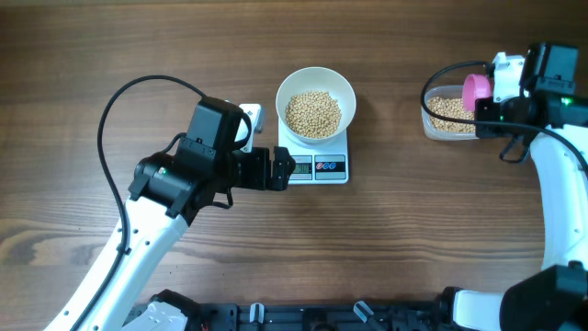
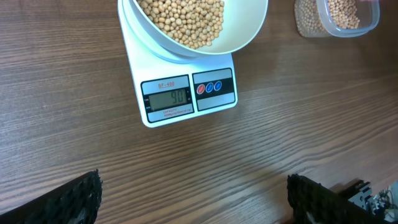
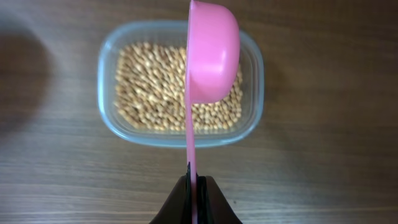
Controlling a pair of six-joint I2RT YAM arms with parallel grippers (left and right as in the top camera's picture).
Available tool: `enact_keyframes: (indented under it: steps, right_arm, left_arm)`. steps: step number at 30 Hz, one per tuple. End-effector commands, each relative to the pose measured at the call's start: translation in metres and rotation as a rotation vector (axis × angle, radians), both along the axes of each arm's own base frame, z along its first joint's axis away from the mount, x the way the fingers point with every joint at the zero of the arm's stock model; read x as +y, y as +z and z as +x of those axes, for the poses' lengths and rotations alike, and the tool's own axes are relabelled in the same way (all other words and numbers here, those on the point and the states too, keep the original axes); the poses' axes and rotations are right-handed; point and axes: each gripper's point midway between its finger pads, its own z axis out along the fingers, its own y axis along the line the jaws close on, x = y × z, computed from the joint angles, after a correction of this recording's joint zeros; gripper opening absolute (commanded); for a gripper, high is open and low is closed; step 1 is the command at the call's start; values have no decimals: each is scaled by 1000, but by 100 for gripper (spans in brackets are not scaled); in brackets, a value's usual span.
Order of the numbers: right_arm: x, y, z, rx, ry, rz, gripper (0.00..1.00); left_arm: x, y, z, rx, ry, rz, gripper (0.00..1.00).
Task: Scoop item into bowl and weigh 150g on scale
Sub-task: 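Move the empty scoop back over the soybean tub, then lower the scoop into the tub and scoop up soybeans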
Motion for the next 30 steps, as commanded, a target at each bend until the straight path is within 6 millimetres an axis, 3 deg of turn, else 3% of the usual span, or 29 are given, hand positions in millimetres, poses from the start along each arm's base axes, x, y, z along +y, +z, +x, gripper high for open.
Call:
enact_keyframes:
  steps: [1, 14, 30]
  right_arm:
    - [-13, -7, 1, 38, -10, -60, 4]
    - [-12, -40, 3, 129, -30, -31, 4]
    - [7, -51, 2, 170, -5, 20, 4]
  left_arm:
    - [-2, -2, -1, -1, -26, 4, 100]
    - [-3, -2, -1, -2, -26, 3, 100]
    - [-2, -2, -1, -1, -26, 4, 100]
